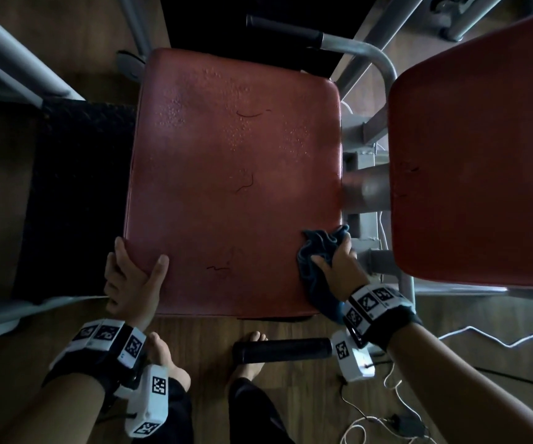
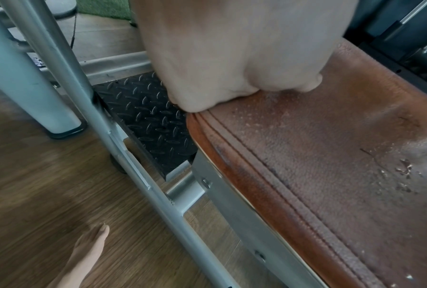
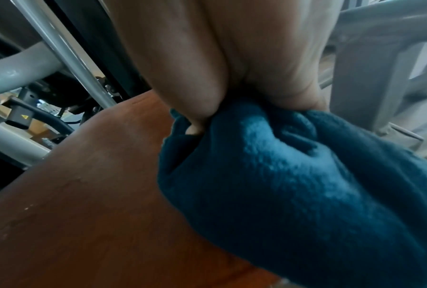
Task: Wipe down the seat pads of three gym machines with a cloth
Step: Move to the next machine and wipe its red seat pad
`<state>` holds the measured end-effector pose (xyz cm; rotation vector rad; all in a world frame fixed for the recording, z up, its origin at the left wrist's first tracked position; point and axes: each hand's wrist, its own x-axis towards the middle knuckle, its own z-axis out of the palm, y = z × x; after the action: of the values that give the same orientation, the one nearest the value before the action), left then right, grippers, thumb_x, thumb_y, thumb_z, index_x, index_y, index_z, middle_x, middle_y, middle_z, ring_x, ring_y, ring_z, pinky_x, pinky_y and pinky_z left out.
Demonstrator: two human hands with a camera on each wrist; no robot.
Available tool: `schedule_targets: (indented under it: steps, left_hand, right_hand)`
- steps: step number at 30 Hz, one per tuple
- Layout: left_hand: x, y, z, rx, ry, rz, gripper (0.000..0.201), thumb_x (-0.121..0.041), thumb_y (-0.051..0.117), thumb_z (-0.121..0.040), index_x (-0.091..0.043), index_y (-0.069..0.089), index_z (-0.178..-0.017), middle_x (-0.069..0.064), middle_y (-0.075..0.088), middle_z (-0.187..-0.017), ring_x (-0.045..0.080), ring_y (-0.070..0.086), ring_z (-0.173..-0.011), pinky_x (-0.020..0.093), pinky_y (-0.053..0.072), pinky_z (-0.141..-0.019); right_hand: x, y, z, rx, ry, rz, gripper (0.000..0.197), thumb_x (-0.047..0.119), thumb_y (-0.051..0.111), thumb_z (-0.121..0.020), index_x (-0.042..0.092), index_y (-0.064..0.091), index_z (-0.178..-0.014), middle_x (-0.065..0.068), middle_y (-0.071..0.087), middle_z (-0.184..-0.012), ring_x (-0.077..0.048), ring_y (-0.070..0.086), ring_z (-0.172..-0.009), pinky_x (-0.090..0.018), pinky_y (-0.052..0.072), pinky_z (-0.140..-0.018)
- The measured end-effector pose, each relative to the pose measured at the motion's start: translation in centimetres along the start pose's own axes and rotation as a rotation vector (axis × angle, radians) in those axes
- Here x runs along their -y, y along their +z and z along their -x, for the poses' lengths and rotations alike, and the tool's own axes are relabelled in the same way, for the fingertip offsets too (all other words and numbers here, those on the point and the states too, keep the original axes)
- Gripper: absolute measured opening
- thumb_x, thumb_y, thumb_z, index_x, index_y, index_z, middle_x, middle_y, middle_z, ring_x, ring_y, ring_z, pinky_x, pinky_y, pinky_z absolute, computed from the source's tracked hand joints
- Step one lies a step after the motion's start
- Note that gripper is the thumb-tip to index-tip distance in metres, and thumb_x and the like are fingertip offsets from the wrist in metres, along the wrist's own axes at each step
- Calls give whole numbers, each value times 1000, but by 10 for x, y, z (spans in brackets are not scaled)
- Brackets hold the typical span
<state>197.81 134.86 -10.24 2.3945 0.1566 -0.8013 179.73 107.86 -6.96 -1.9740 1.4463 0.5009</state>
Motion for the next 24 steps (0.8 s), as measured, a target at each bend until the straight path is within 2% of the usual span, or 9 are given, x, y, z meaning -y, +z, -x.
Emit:
schedule_targets:
  steps: [4,9,11,14,18,21,24]
  left_hand:
    - [0,1,1,-7,9,-7,107,-83,30,-57,-41,-4,-149,6,2,-160,42,14,-141,64,15,-110]
    - [0,0,1,-18,8,-12,109,-84,29,-56,-39,-2,-150,8,4,-160,45,16,-140,63,17,-110]
    - [-2,0,1,-16,0,-8,110,-84,29,-55,-39,-2,-151,9,4,-160,46,17,-140,64,17,-110]
    - [-3,1,0,-23,-4,-6,111,-84,29,-55,-38,-2,-151,10,5,-159,46,17,-139,64,18,-110]
    - [-1,3,-2,-43,-28,1,107,-81,32,-56,-40,-1,-150,8,6,-159,44,18,-140,62,17,-111]
    - [-1,3,-3,-31,-27,6,103,-78,33,-60,-42,-1,-150,6,6,-159,43,18,-140,62,17,-111]
    - [0,3,-4,-29,-28,11,102,-79,33,-60,-43,-2,-149,6,6,-159,42,18,-140,62,17,-110]
  right_hand:
    - [16,-8,-8,-32,-5,-10,86,39,55,-93,3,4,-152,-27,28,-148,-37,38,-134,-41,34,-106]
    - [-4,5,11,19,26,-49,83,34,53,-95,6,1,-152,-27,31,-146,-39,43,-129,-44,36,-105]
    - [-8,9,14,53,42,-31,82,33,51,-96,5,-2,-152,-28,28,-147,-37,43,-130,-40,36,-106]
    - [6,6,4,3,19,174,84,39,45,-98,-3,-6,-149,-27,27,-148,-33,46,-128,-33,39,-101]
    - [42,-10,-35,-110,-12,166,83,40,45,-97,2,-5,-152,-24,20,-152,-38,39,-132,-45,37,-102]
    - [70,-22,-71,-212,7,60,79,37,49,-97,7,2,-153,-20,22,-152,-43,40,-129,-55,35,-103]
    - [71,-18,-75,-238,-1,67,75,39,46,-97,8,5,-152,-19,21,-152,-42,37,-131,-57,34,-104]
